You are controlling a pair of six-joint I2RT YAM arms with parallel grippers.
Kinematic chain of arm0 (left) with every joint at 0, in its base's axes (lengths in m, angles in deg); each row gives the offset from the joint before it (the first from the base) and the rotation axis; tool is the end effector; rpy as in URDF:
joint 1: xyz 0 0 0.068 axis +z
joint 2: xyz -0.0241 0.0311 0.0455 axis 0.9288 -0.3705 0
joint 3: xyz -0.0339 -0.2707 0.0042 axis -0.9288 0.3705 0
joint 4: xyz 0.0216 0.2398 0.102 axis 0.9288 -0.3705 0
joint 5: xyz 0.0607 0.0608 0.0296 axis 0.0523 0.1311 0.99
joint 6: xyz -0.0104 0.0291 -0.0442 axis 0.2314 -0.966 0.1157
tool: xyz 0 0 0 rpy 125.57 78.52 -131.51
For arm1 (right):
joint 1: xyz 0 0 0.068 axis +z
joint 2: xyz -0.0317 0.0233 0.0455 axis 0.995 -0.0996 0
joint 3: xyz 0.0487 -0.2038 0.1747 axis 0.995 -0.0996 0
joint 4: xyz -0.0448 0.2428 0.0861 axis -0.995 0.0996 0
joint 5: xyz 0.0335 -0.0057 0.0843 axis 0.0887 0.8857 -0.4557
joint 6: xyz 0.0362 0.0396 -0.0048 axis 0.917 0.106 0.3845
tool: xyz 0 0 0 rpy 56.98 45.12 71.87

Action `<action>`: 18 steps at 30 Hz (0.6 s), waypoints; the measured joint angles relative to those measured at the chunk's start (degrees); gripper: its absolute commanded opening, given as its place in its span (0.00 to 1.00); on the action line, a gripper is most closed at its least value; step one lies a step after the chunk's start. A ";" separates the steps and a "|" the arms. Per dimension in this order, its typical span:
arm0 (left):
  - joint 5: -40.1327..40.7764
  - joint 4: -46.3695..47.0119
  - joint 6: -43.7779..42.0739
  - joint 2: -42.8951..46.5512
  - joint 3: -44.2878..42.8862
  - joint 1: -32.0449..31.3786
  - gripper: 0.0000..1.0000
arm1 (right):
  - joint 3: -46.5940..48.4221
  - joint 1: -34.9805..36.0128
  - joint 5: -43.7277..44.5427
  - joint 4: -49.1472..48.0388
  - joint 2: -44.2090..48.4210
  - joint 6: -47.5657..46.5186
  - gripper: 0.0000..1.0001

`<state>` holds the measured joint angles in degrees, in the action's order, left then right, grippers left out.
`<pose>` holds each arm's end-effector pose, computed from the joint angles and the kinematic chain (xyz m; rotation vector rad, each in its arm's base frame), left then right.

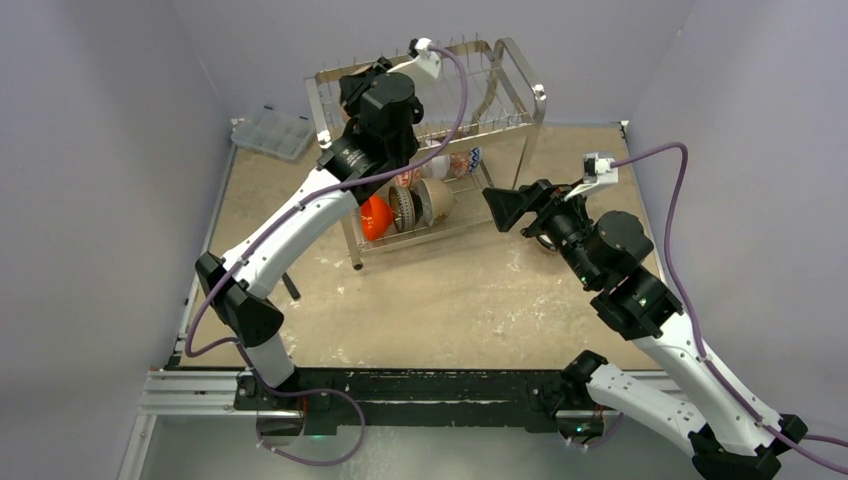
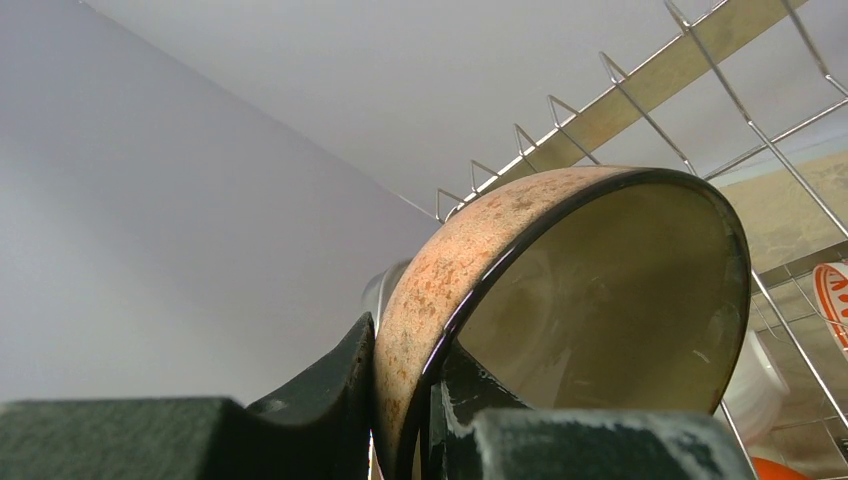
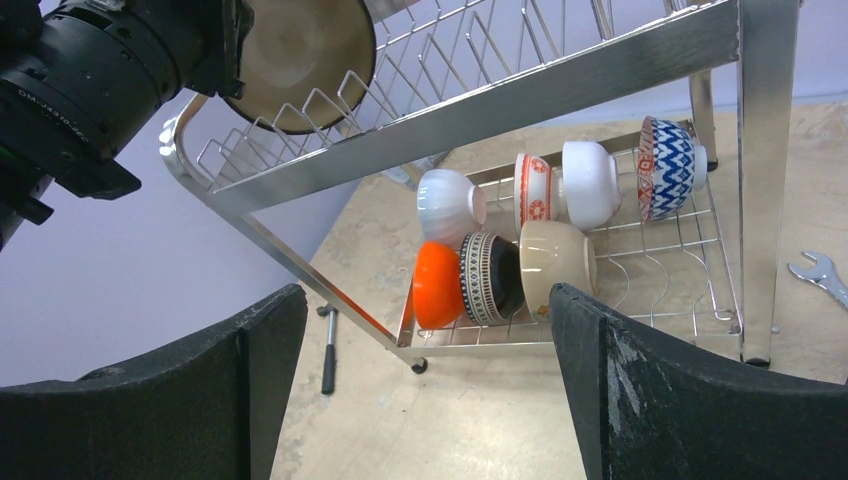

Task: Load the bowls into the dish rack
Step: Place the bowl in the dish rack.

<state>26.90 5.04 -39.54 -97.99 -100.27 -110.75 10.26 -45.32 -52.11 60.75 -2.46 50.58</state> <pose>0.3000 -0.2322 0.4842 0.3649 1.6060 0.8706 0.1293 0.0947 0.4328 0.0720 1.4534 0.8449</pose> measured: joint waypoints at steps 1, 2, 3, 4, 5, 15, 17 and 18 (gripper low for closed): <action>0.13 0.81 -0.44 0.02 0.37 -0.31 0.00 | 0.00 0.00 0.00 -0.02 0.00 0.00 0.92; 0.26 1.42 -0.92 0.04 0.66 -0.72 0.00 | 0.00 0.00 -0.02 -0.02 0.00 0.00 0.92; 0.72 2.10 -1.46 0.07 0.98 -1.16 0.00 | 0.00 0.00 -0.02 -0.02 0.00 0.00 0.92; 0.98 2.71 -1.97 0.26 1.46 -1.53 0.00 | 0.00 0.00 -0.02 0.00 0.00 0.00 0.92; 1.40 3.56 -2.47 0.59 2.19 -1.99 0.00 | 0.00 0.00 -0.02 0.00 0.00 0.00 0.92; -0.33 12.31 -7.48 5.77 10.91 -6.49 0.29 | 0.00 0.00 -0.09 -0.04 -0.26 0.00 0.92; -0.98 12.20 -7.04 6.86 11.93 -7.17 0.33 | -0.02 0.00 -0.26 -0.02 -0.50 0.00 0.92; -1.31 12.04 -6.69 7.23 12.28 -7.61 0.35 | -0.02 0.00 -0.33 -0.02 -0.61 0.00 0.92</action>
<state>25.59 17.08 -46.23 -90.75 -87.98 -118.36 10.24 -45.32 -52.44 60.73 -3.07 50.58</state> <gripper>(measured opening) 0.291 0.919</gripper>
